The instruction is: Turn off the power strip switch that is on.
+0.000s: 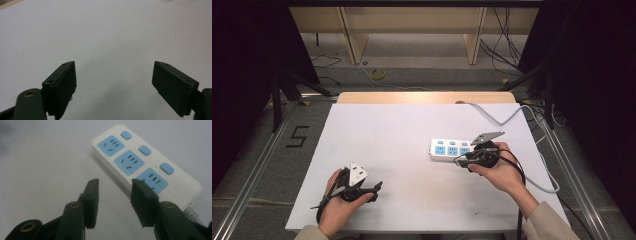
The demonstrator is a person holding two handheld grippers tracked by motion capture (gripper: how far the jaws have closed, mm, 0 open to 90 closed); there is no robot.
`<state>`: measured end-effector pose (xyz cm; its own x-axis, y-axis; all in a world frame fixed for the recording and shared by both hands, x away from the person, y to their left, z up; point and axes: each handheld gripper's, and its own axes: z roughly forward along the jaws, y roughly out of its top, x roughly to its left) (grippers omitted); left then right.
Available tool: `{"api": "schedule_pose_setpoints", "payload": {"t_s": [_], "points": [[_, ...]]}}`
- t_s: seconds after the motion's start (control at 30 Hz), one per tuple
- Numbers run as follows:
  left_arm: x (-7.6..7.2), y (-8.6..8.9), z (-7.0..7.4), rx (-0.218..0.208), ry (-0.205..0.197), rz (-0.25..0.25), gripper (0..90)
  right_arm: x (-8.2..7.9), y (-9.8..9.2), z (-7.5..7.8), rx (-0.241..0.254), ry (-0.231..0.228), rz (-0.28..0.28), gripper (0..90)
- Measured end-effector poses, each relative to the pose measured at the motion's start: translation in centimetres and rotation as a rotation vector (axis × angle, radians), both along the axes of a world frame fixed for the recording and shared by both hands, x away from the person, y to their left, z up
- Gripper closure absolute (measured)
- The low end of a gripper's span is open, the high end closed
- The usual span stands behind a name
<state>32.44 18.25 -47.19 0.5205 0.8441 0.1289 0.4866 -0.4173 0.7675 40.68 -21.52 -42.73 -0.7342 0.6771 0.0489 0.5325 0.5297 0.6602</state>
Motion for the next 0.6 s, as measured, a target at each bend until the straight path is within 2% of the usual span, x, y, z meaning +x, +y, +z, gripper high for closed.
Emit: {"api": "schedule_pose_setpoints", "payload": {"t_s": [0.33,0.6], "points": [[0.0,0.0,0.0,-0.002,0.006,0.002,19.5,-2.5,-0.4,-1.1,0.035,-0.021,0.035,56.1],[0.0,-0.1,-0.1,-0.003,0.012,0.001,19.4,-3.0,-0.6,-1.9,0.047,-0.005,0.034,54.1]]}}
